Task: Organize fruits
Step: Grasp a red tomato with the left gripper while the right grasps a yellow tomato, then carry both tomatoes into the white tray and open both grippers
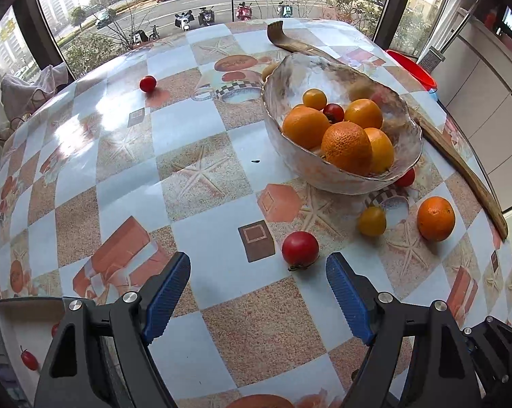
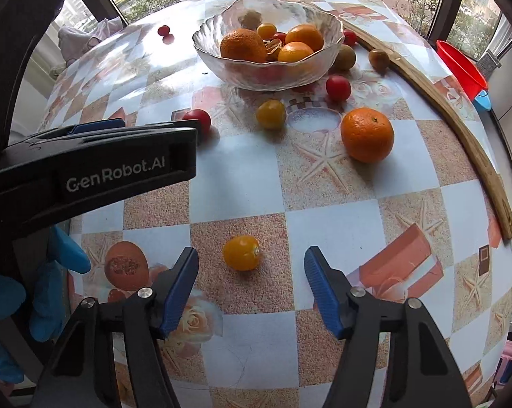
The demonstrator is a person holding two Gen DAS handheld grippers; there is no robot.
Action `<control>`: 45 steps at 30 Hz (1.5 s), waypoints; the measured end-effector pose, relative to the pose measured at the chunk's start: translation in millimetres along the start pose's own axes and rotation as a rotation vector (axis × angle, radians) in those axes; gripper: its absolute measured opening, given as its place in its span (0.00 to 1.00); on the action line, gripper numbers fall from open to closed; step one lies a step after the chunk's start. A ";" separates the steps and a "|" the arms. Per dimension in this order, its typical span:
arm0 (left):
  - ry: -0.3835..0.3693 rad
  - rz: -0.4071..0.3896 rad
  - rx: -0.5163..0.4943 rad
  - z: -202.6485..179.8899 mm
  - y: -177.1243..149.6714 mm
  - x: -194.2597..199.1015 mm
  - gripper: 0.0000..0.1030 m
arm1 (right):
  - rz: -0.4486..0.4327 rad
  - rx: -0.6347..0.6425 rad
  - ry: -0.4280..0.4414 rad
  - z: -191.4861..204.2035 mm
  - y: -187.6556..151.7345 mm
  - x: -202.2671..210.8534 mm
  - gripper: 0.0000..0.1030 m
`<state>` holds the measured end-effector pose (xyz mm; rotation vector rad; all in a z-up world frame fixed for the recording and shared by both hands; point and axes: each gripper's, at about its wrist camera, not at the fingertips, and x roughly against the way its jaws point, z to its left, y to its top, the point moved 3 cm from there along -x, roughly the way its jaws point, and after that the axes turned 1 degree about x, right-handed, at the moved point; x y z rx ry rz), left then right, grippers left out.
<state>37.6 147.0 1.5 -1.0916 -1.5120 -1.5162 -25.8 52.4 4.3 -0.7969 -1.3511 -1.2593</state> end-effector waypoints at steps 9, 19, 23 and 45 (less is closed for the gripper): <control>0.002 0.011 -0.028 -17.0 4.8 -12.2 0.65 | -0.007 0.058 0.007 3.7 5.0 -1.2 0.32; -0.057 -0.005 -0.010 -13.4 1.6 -4.0 0.23 | 0.020 -0.021 0.076 -8.0 1.7 1.5 0.21; -0.087 -0.007 -0.005 -13.6 -12.9 1.6 0.23 | 0.031 -0.040 0.081 -16.5 -4.7 3.2 0.21; -0.147 -0.029 0.132 13.5 -96.3 73.1 0.23 | 0.052 -0.068 0.115 -15.6 -23.5 29.8 0.21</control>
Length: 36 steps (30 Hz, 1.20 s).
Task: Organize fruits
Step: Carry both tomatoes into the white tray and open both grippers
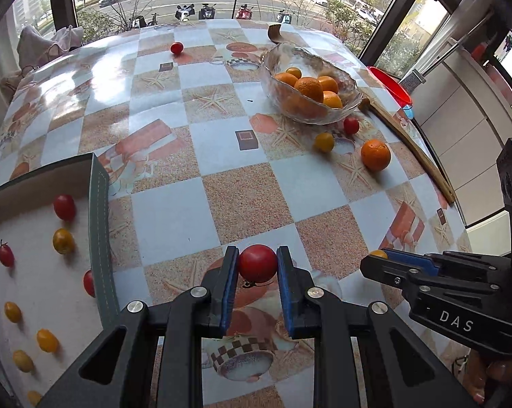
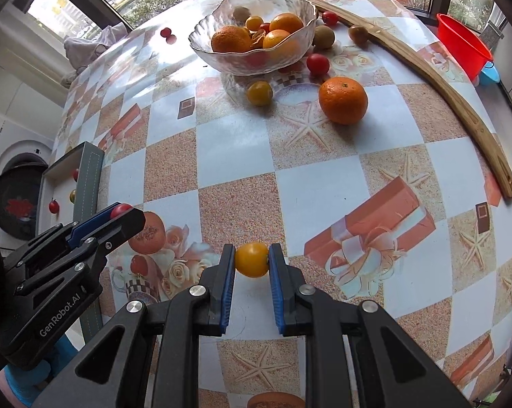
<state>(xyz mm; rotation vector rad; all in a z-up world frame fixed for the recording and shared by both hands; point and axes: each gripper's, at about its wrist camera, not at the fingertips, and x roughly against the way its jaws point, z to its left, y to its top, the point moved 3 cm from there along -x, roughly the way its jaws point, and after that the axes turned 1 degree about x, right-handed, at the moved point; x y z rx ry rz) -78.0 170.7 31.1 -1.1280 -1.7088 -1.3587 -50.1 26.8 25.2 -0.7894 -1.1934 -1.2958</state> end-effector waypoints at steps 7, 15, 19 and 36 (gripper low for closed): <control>0.019 -0.035 0.047 23.1 -9.1 28.3 0.23 | -0.006 0.048 0.020 30.4 -0.3 4.6 0.21; 0.064 -0.057 0.100 63.2 -27.0 53.2 0.23 | -0.002 0.119 0.045 76.5 0.0 2.5 0.21; 0.087 -0.070 0.137 83.7 -35.8 64.9 0.23 | 0.006 0.161 0.056 101.0 -0.4 0.0 0.21; 0.181 -0.062 0.281 158.8 -96.0 94.2 0.23 | 0.054 0.311 0.106 192.1 -13.0 -18.6 0.21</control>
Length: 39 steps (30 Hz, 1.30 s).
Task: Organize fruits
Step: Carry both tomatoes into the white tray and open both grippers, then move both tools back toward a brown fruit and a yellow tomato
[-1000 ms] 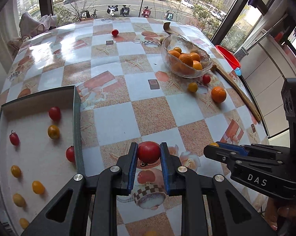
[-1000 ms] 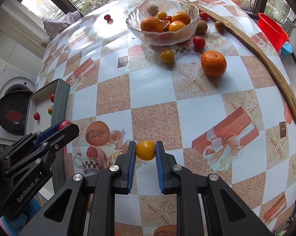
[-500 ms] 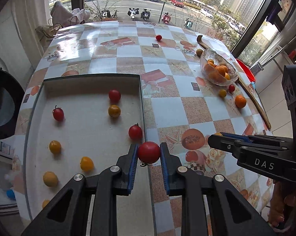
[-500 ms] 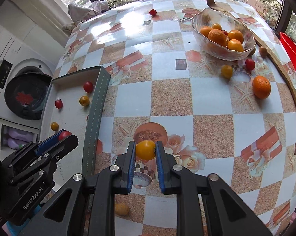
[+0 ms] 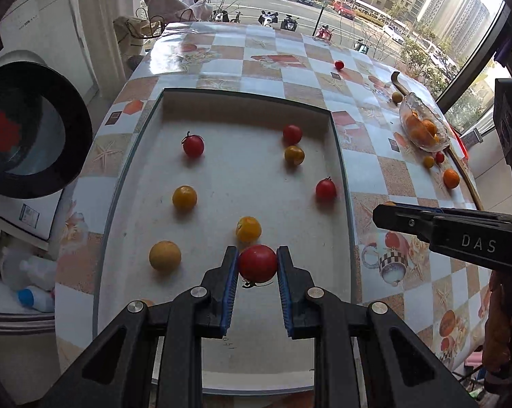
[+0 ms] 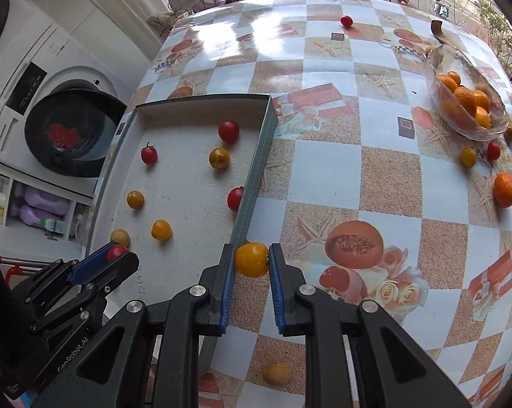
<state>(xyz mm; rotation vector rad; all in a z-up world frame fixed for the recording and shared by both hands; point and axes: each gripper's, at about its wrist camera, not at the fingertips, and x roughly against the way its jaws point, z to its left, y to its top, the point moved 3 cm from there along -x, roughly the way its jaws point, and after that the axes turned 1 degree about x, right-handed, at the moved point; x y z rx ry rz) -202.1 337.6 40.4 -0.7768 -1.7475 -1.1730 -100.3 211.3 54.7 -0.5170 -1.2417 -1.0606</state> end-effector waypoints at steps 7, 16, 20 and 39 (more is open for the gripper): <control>0.030 0.043 0.026 20.4 -16.7 -12.2 0.23 | 0.028 0.043 0.017 26.3 8.2 -19.0 0.21; 0.047 0.076 0.024 27.2 -20.8 -25.7 0.23 | 0.066 0.085 -0.001 40.8 16.2 -45.3 0.21; 0.056 0.093 0.027 30.1 -22.4 -31.1 0.23 | 0.078 0.094 -0.011 42.8 19.6 -55.2 0.21; 0.131 0.090 -0.047 18.1 -22.7 -30.7 0.72 | 0.085 0.123 0.012 48.0 21.1 -62.0 0.39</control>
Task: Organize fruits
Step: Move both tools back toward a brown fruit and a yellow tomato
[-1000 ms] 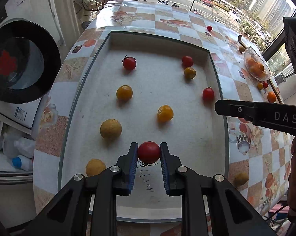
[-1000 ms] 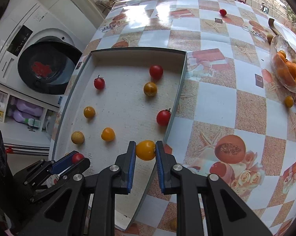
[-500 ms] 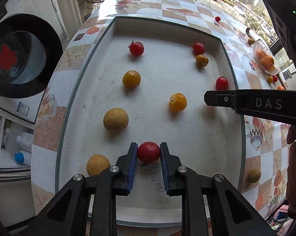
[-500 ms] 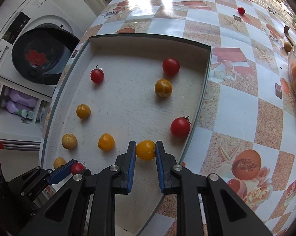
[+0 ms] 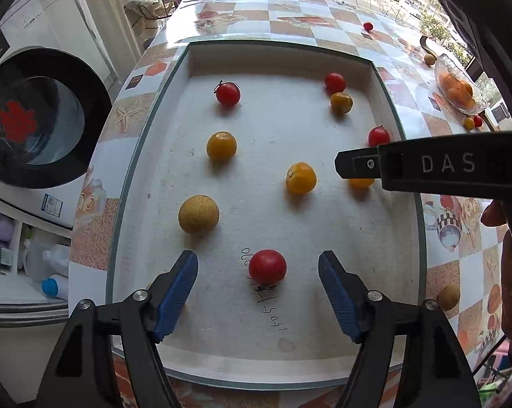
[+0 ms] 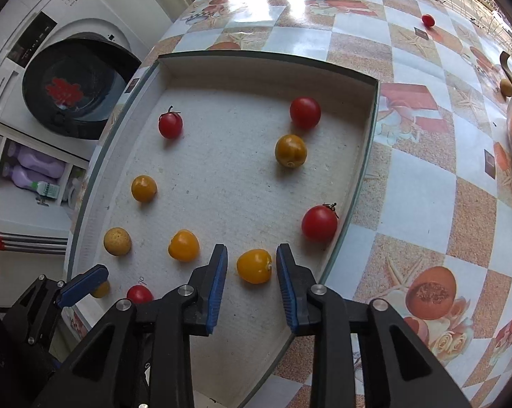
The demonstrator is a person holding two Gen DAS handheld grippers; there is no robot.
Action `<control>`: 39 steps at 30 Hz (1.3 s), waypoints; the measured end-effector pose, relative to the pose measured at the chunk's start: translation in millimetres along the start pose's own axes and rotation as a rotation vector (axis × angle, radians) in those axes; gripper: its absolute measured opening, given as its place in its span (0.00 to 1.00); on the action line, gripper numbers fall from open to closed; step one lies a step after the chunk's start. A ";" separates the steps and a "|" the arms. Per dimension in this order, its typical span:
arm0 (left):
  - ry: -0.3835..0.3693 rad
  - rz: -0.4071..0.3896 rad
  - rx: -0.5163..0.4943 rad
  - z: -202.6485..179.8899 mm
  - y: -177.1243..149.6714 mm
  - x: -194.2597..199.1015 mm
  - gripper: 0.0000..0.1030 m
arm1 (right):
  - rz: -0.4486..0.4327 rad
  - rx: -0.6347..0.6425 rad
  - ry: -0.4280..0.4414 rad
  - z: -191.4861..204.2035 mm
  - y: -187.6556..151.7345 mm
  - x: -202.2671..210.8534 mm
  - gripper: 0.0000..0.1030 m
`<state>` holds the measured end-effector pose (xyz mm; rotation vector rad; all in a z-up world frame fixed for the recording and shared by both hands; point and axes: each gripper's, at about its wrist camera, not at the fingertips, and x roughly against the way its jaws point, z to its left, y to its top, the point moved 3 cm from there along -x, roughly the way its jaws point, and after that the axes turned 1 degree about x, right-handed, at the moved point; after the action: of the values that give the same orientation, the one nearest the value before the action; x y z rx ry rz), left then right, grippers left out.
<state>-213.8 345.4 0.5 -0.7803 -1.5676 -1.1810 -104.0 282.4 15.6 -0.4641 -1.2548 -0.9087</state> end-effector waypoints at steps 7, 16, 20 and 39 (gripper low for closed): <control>-0.006 0.004 -0.024 -9.0 4.3 7.2 0.72 | -0.101 -0.059 0.060 -9.2 1.3 38.0 0.77; -0.040 -0.029 -0.109 -53.6 6.9 26.5 0.72 | -0.106 -0.229 -0.030 -92.0 -34.4 66.2 0.77; -0.077 -0.042 -0.164 -83.2 2.8 37.2 0.72 | -0.088 -0.301 -0.077 -130.9 -58.0 71.0 0.77; -0.060 0.005 -0.190 -175.2 -47.6 12.0 0.72 | -0.179 -0.411 -0.206 -232.6 -45.3 69.0 0.56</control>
<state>-203.5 163.8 4.4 -0.9500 -1.5154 -1.3272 3.8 60.5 7.1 -0.7944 -1.3119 -1.3068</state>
